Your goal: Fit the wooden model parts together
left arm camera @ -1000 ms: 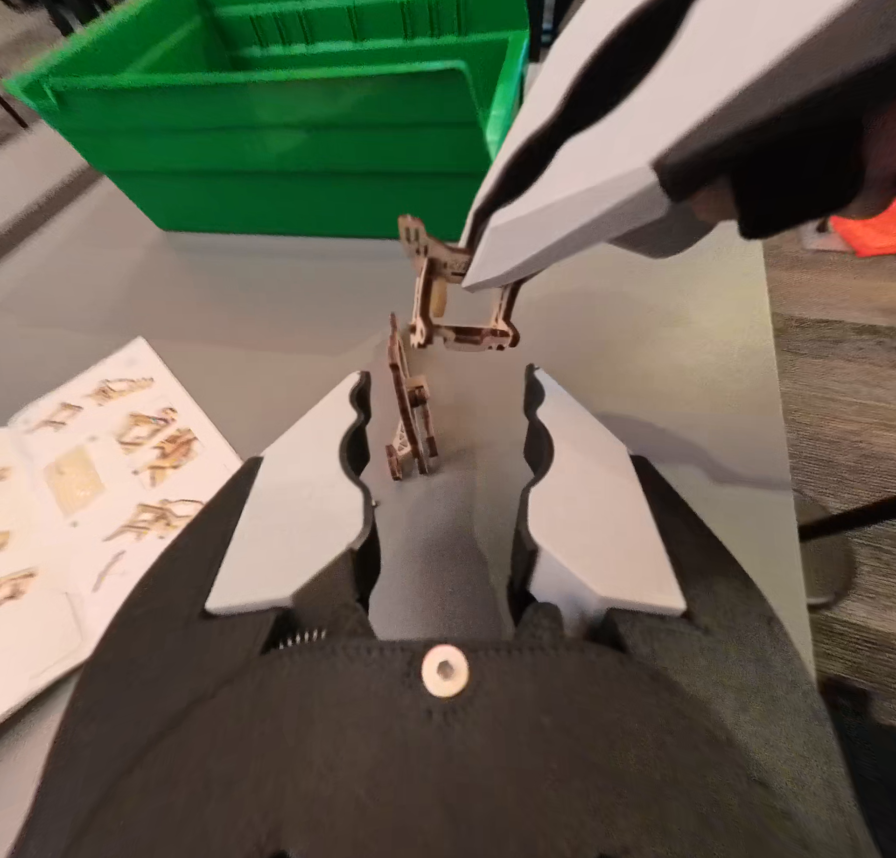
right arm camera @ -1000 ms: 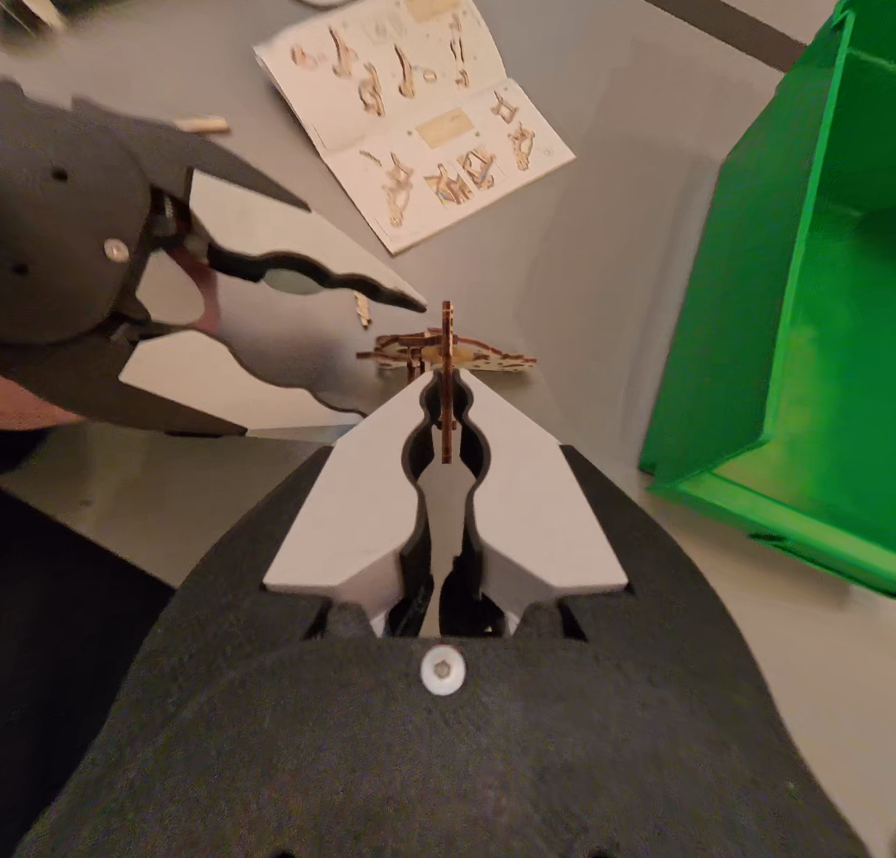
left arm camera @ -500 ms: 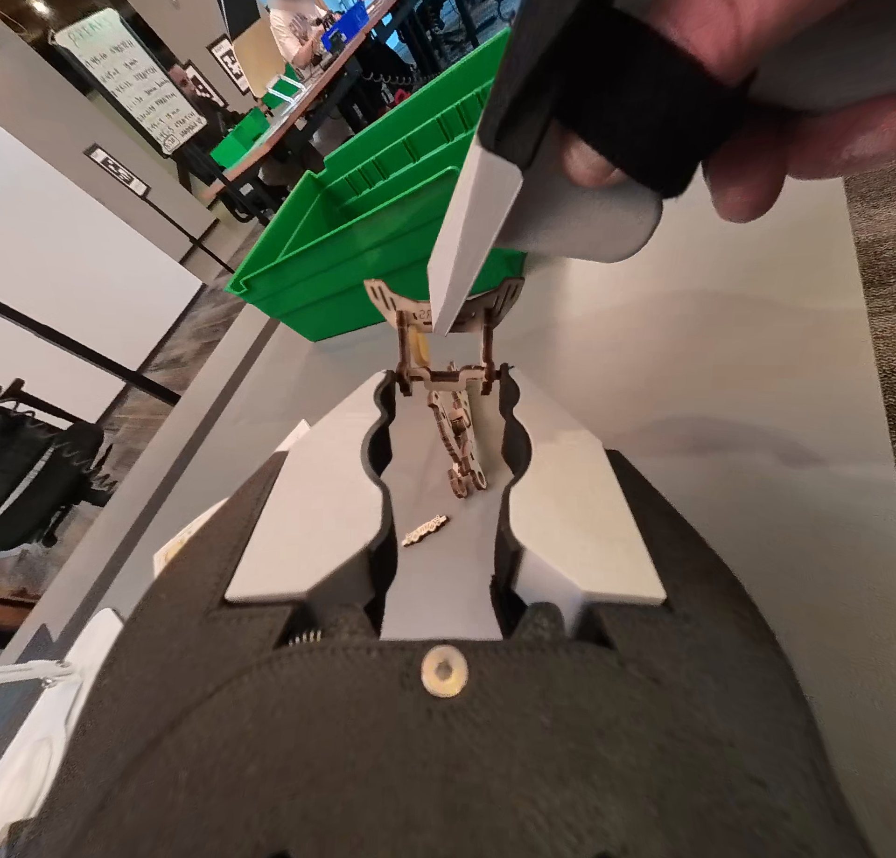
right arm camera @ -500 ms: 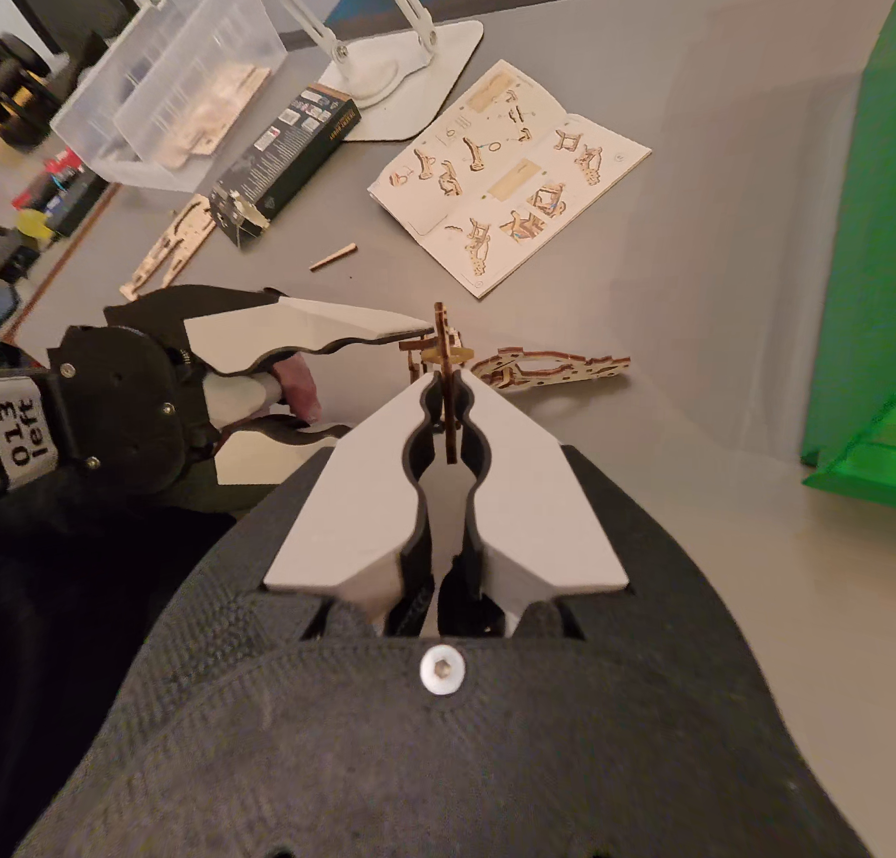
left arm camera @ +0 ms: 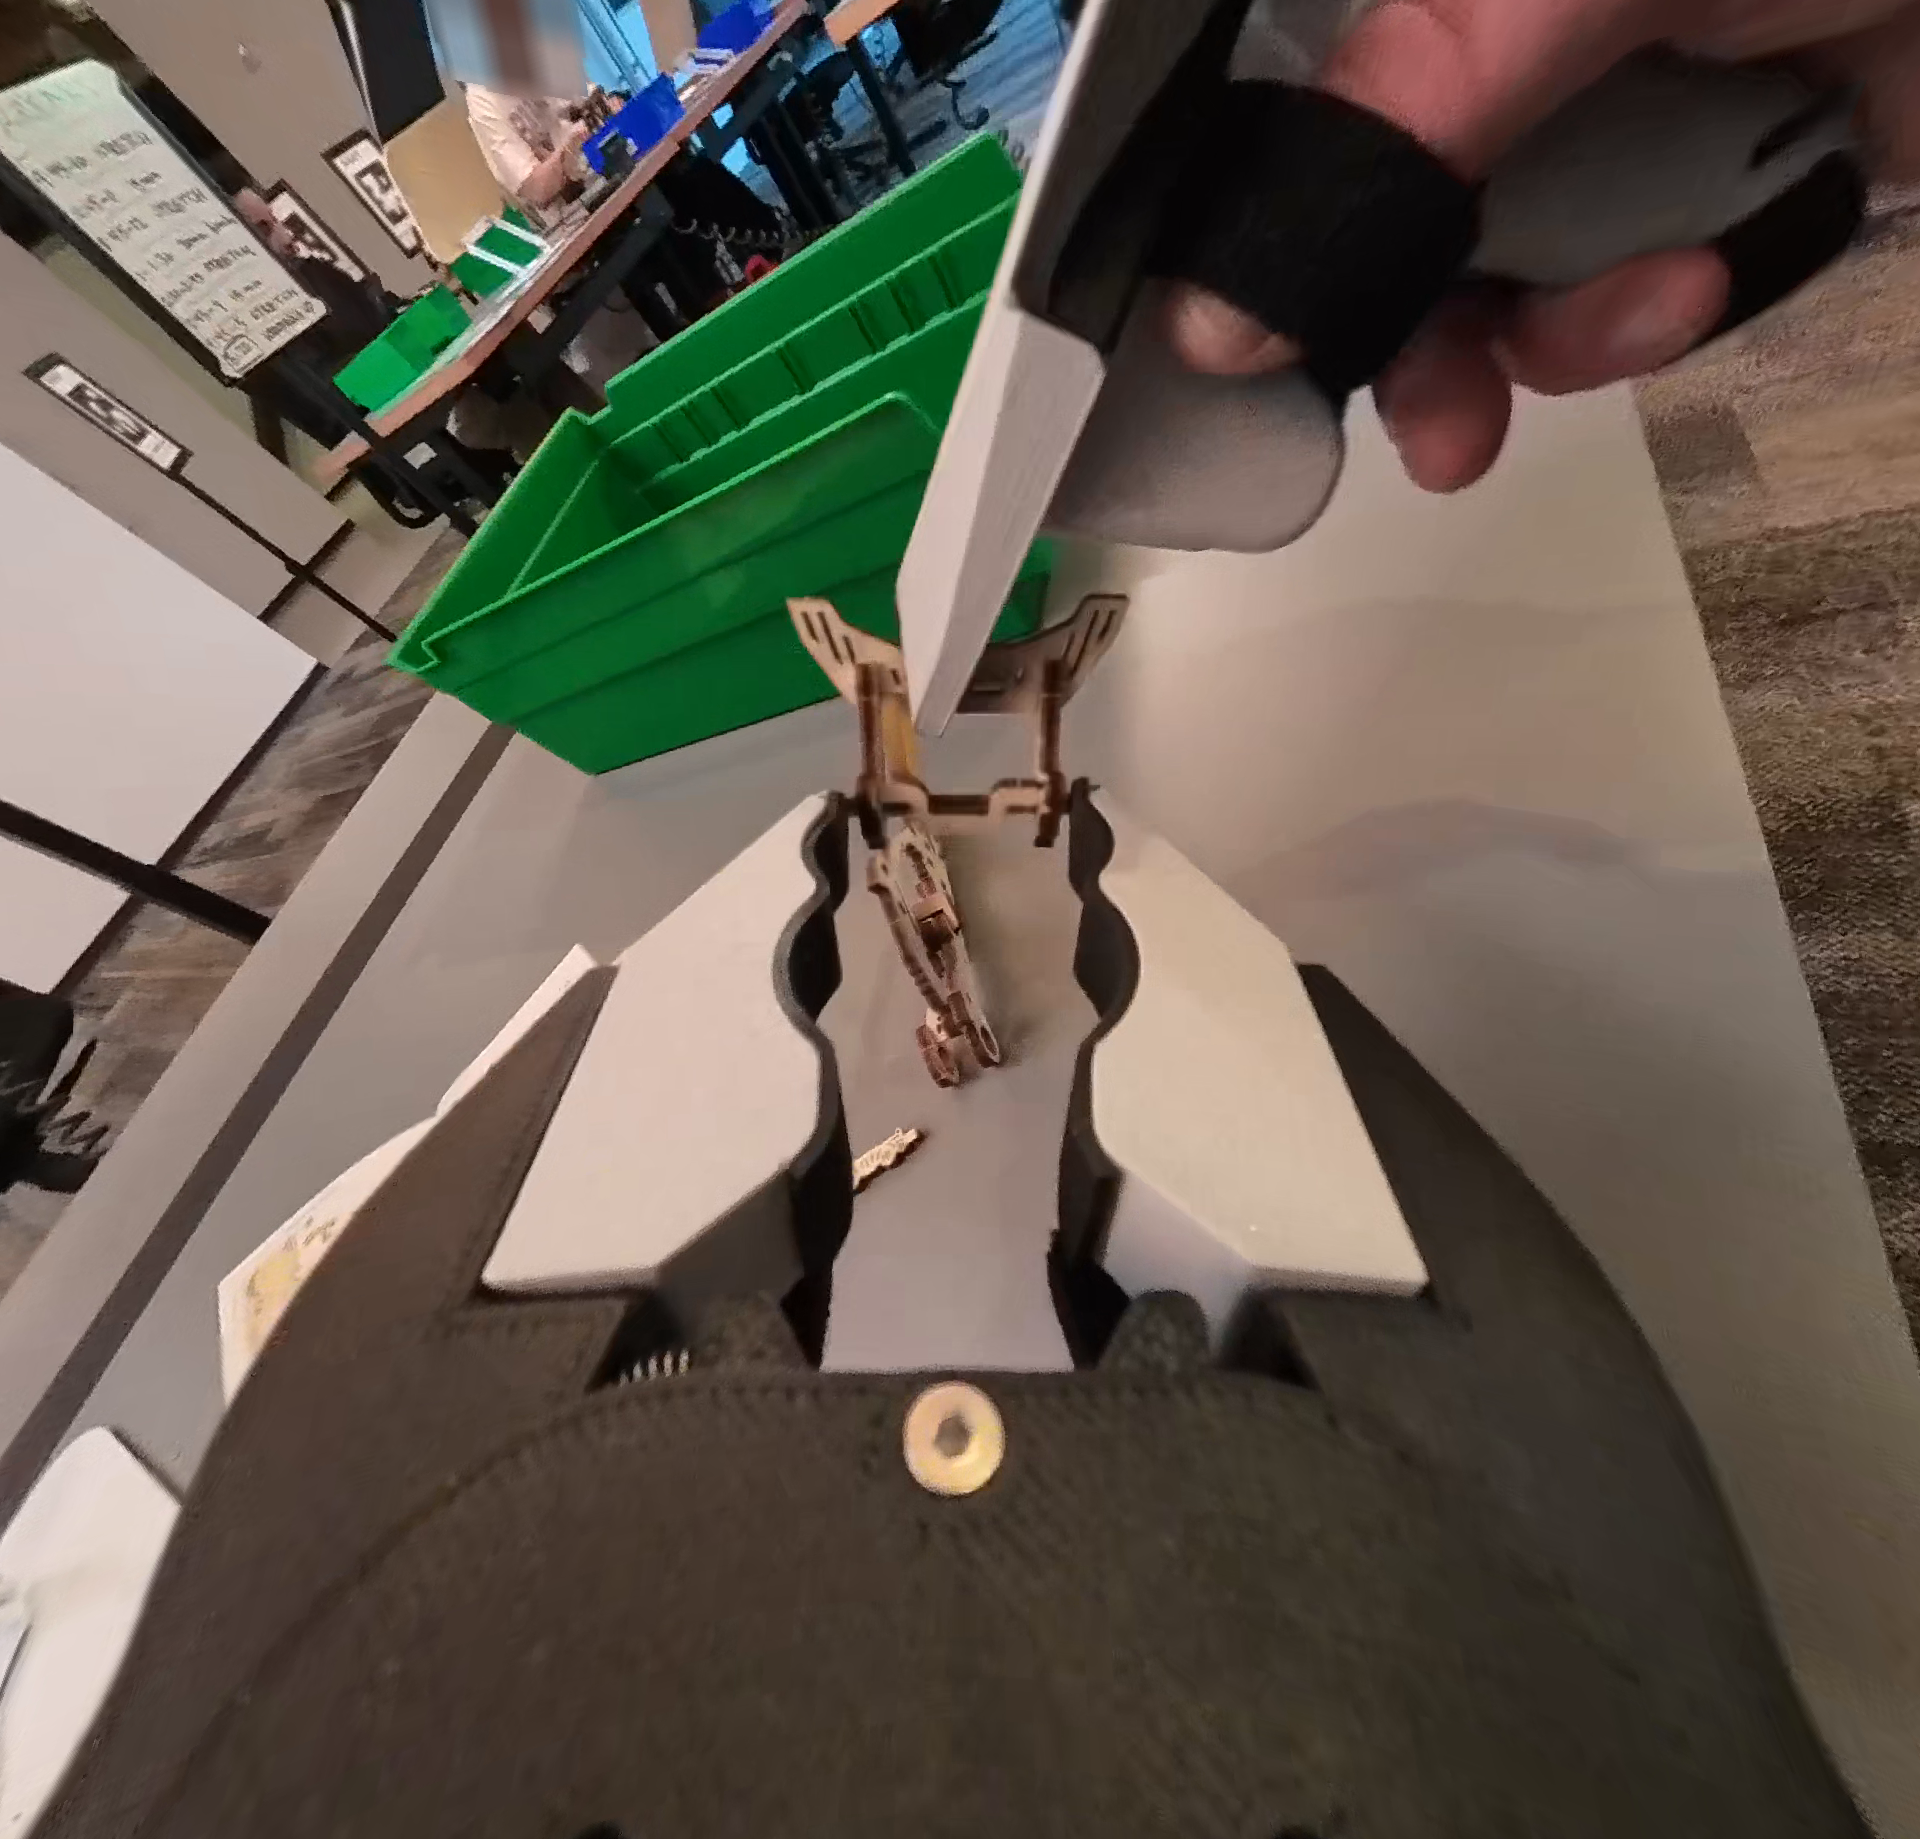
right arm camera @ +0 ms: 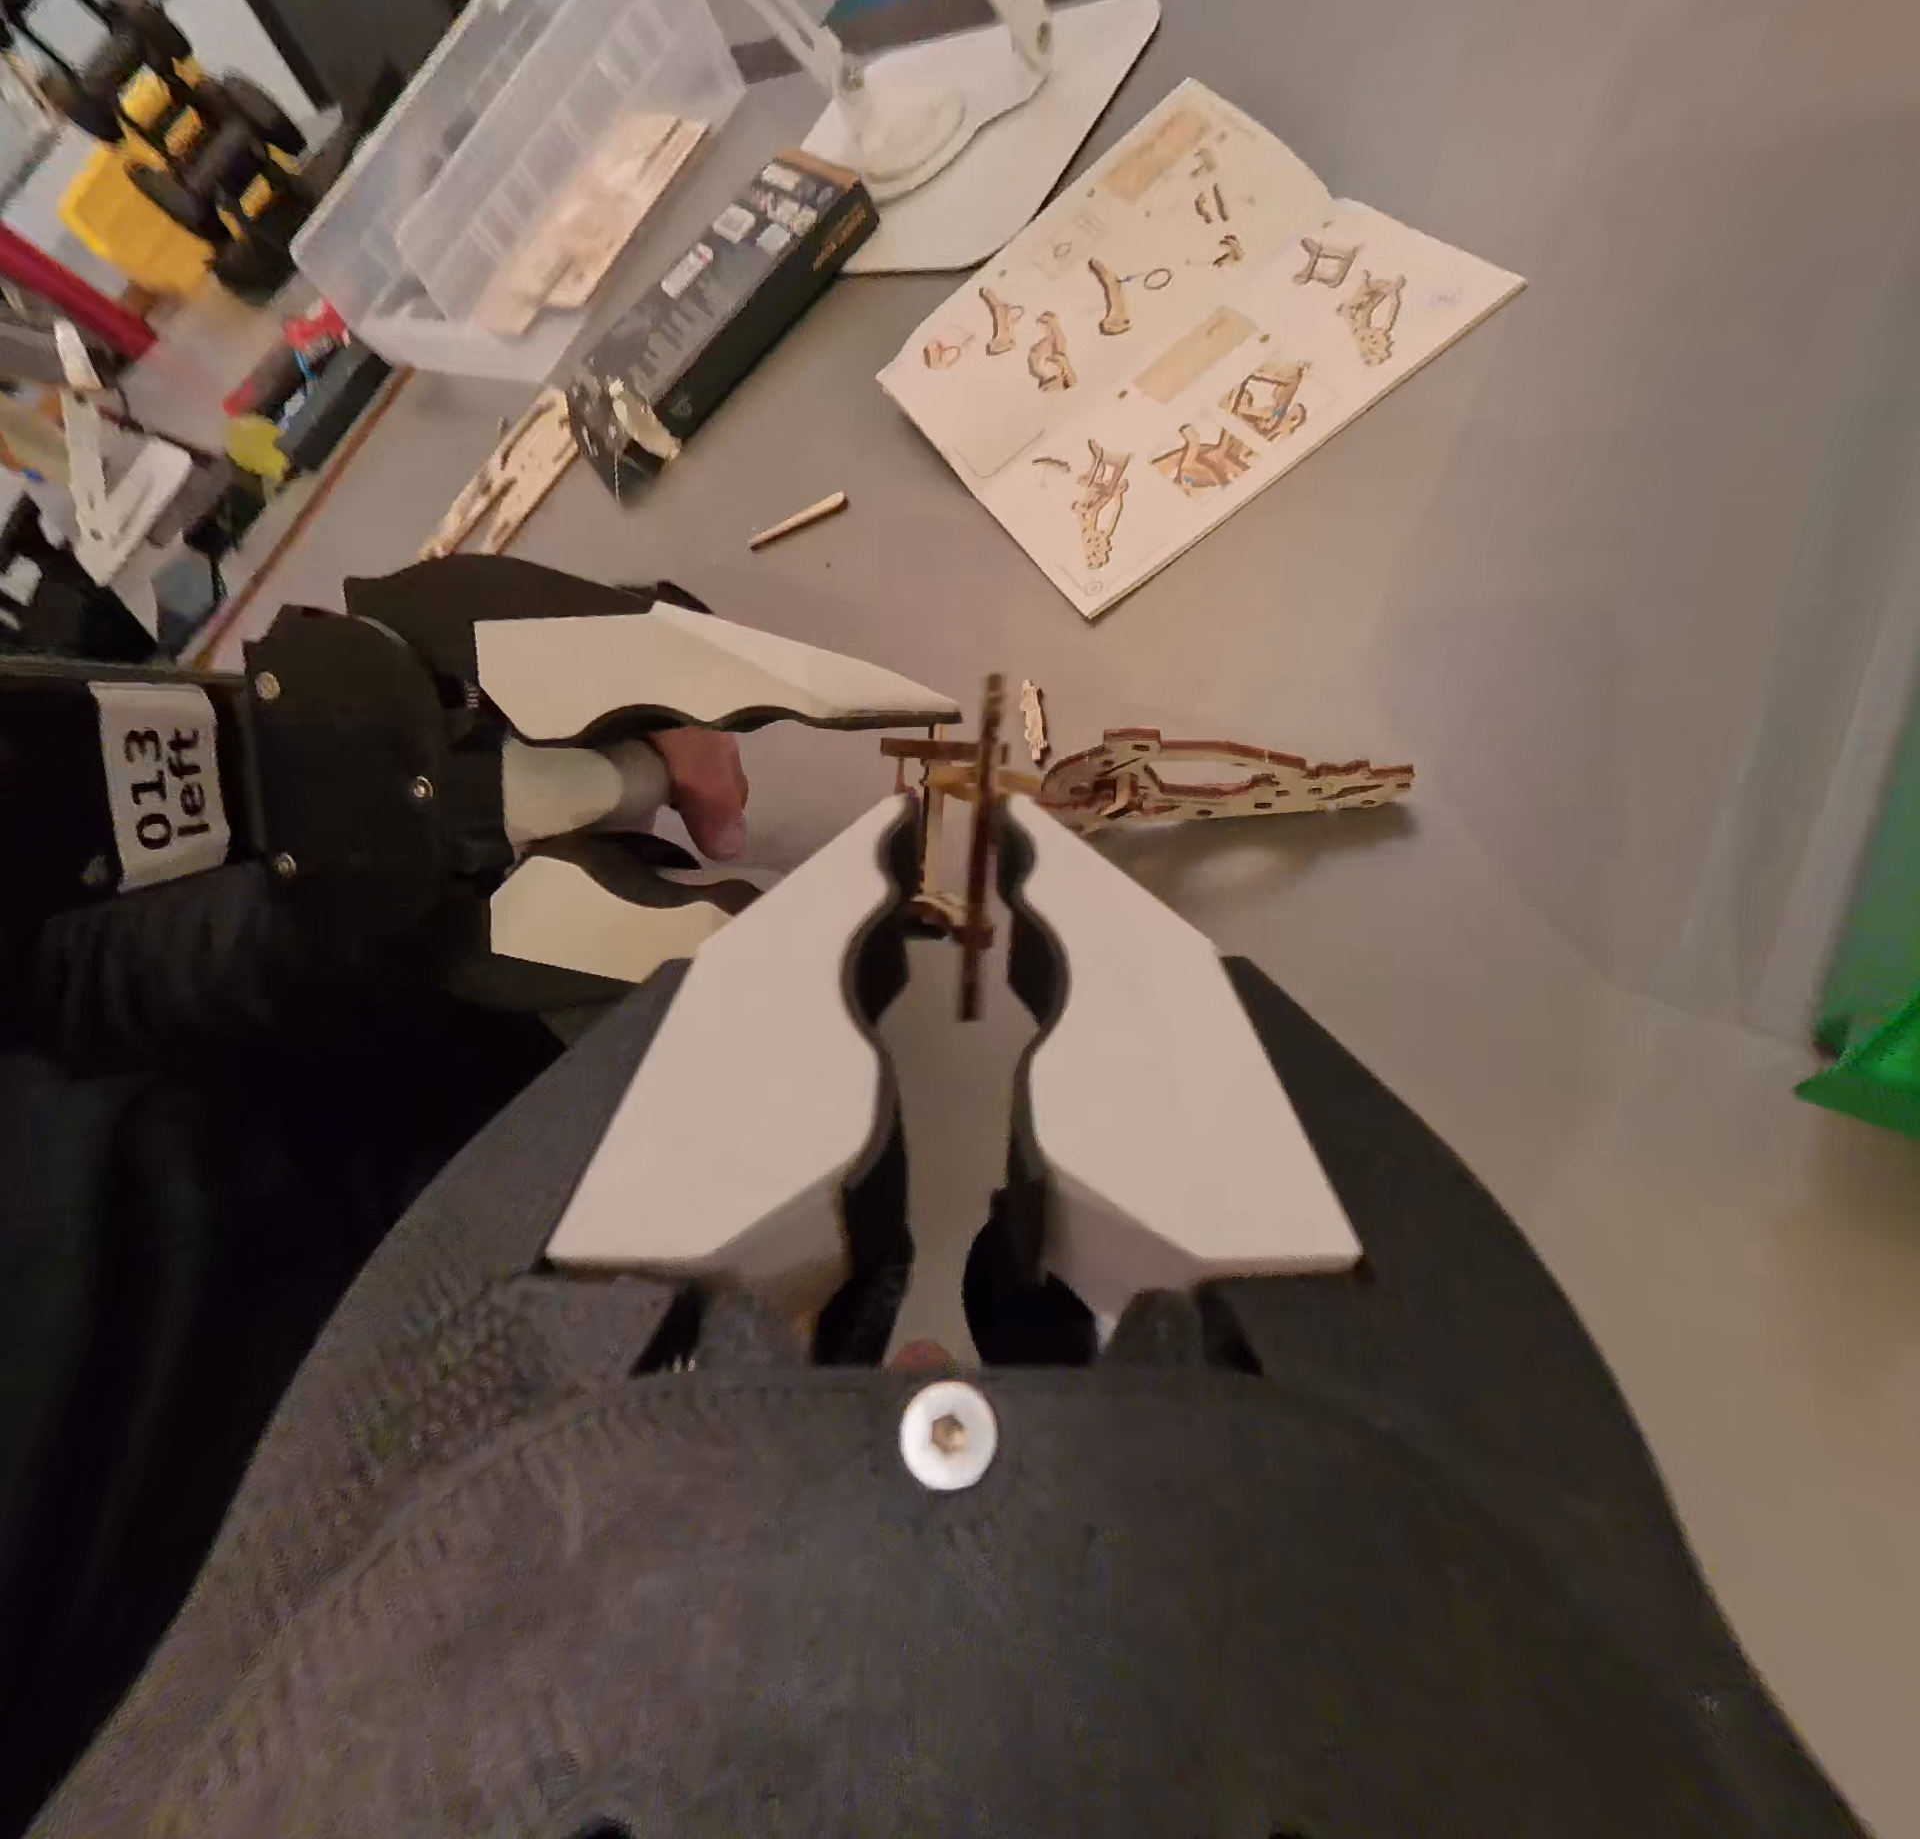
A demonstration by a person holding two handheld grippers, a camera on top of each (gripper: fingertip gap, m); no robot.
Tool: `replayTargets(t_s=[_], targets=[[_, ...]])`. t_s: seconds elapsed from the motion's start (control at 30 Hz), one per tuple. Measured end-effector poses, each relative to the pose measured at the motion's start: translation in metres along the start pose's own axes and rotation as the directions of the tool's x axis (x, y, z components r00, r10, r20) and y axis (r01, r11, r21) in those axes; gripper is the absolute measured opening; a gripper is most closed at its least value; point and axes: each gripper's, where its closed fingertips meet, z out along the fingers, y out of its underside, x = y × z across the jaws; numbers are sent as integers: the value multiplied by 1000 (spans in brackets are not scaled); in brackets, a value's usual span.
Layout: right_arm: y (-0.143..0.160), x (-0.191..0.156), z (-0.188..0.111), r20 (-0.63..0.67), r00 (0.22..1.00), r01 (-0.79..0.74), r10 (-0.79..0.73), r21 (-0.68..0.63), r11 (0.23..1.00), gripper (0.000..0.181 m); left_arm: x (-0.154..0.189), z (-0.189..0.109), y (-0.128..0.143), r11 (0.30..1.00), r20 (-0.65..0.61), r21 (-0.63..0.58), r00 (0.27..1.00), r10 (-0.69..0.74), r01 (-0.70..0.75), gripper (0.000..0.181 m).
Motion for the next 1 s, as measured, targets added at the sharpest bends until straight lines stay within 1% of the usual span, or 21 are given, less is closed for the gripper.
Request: replayTargets(t_s=[0.03, 0.1, 0.13, 0.2, 0.23, 0.27, 0.33, 0.47, 0.5, 0.57, 0.67, 0.83, 1.0], targets=[[2, 3, 1, -12, 1000, 20, -21, -24, 1000, 1, 2, 1, 1, 1000, -7, -1, 1000, 2, -2, 40], [6, 7, 3, -9, 1000, 12, -13, -58, 998, 1, 3, 3, 4, 1000, -21, -9, 1000, -24, 23, 40], [5, 10, 3, -10, 1000, 6, -7, -61, 998, 0, 3, 5, 8, 999, -27, -33, 999, -42, 41, 41], [6, 21, 3, -50, 999, 7, -10, -72, 997, 0, 1, 11, 22, 992, -32, -95, 996, -84, 80, 60], [8, 28, 4, -79, 997, 14, -20, -85, 996, 0, 1, 13, 29, 986, -37, -126, 993, -114, 108, 66], [9, 33, 5, -108, 993, 33, -44, -97, 995, 0, 0, 14, 34, 980, -45, -148, 989, -140, 132, 69], [17, 41, 9, -162, 982, 75, -101, -160, 984, 0, 2, 18, 43, 968, -69, -191, 981, -179, 163, 71], [22, 42, 19, -186, 969, 118, -160, -218, 969, 0, 10, 25, 53, 944, -123, -239, 957, -263, 229, 69], [22, 41, 21, -181, 970, 121, -163, -224, 967, 0, 10, 26, 55, 940, -130, -252, 954, -269, 231, 69], [21, 41, 25, -177, 969, 128, -175, -246, 961, 0, 10, 29, 53, 942, -142, -240, 952, -272, 234, 65], [19, 44, 27, -178, 969, 117, -171, -278, 953, 0, 15, 33, 56, 932, -178, -277, 941, -288, 232, 65], [19, 45, 30, -156, 977, 92, -148, -321, 942, 0, 16, 36, 52, 935, -198, -264, 935, -293, 237, 57], [19, 47, 29, -151, 979, 77, -135, -338, 938, 0, 14, 38, 50, 937, -199, -255, 935, -294, 240, 54]])
